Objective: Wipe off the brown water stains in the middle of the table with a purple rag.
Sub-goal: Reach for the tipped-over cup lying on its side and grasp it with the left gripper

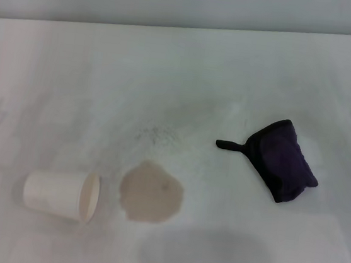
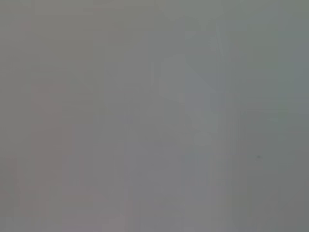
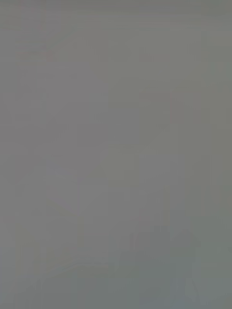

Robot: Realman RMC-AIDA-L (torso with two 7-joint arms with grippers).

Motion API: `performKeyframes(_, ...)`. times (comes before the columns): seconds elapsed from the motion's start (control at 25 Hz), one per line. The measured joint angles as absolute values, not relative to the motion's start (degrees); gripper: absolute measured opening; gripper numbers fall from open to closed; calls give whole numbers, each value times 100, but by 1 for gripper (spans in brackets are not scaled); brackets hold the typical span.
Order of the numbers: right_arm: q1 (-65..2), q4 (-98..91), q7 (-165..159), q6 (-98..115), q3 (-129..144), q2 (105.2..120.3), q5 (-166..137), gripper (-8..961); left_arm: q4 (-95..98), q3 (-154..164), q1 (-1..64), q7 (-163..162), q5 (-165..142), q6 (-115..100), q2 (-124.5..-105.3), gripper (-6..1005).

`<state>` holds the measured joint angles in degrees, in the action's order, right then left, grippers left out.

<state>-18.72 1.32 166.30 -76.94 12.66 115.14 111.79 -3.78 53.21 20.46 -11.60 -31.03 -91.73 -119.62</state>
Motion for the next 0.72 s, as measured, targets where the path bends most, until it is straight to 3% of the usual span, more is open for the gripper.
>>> performKeyframes(0.72, -1865, 200, 16631, -7828, 1285, 11514, 11179, 869, -350, 5295, 1762, -1141, -3054, -9534, -11961, 890)
